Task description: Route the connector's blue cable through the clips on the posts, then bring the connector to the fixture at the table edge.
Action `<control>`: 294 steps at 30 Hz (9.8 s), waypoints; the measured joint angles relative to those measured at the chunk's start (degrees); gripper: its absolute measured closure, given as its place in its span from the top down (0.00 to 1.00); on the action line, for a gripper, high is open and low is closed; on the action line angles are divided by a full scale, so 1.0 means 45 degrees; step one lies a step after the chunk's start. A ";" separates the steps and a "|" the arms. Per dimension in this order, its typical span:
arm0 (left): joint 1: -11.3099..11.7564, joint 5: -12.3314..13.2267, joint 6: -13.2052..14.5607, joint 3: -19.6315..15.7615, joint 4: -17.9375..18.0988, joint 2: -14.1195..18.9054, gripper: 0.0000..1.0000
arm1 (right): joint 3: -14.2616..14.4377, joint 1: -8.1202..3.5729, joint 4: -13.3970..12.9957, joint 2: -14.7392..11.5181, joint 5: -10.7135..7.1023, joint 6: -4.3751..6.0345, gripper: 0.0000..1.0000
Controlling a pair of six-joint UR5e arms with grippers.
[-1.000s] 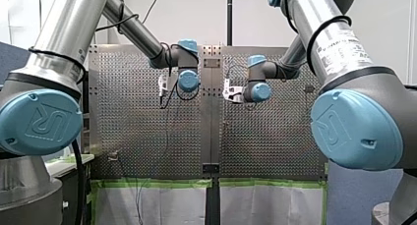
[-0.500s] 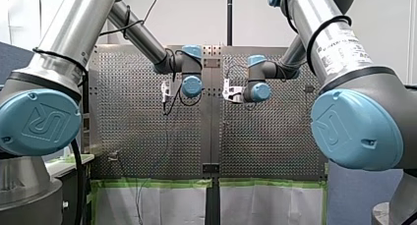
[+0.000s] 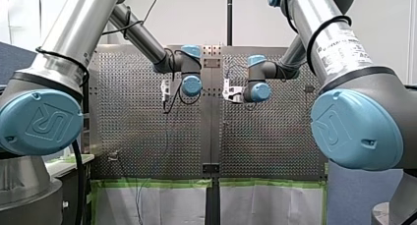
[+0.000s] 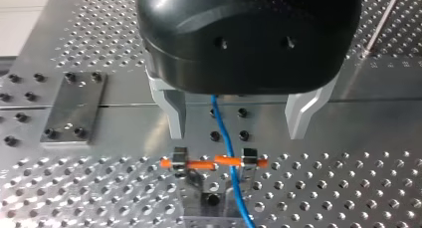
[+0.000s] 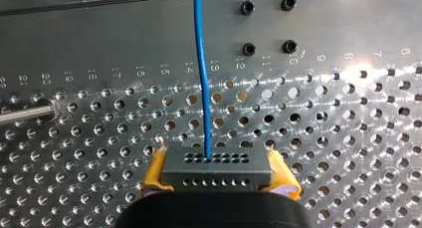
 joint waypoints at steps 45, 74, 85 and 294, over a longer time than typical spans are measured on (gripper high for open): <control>0.0266 0.0158 0.0779 0.1061 0.0255 -0.0634 0.00 | 0.0000 0.0007 0.0063 0.0001 -0.0012 -0.0053 0.00; 0.0412 0.0594 -0.0079 0.1030 0.0250 -0.0634 0.47 | 0.0002 -0.0063 0.0171 0.0001 -0.0006 -0.0062 0.00; 0.0471 0.0601 -0.0068 0.1033 0.0313 -0.0634 0.56 | 0.0001 -0.0041 0.0162 0.0001 -0.0001 -0.0068 0.00; -0.1070 0.2186 -0.0581 0.0287 0.1655 -0.3970 0.10 | 0.5491 -0.1840 -0.6130 0.1027 -0.0591 -0.1594 0.00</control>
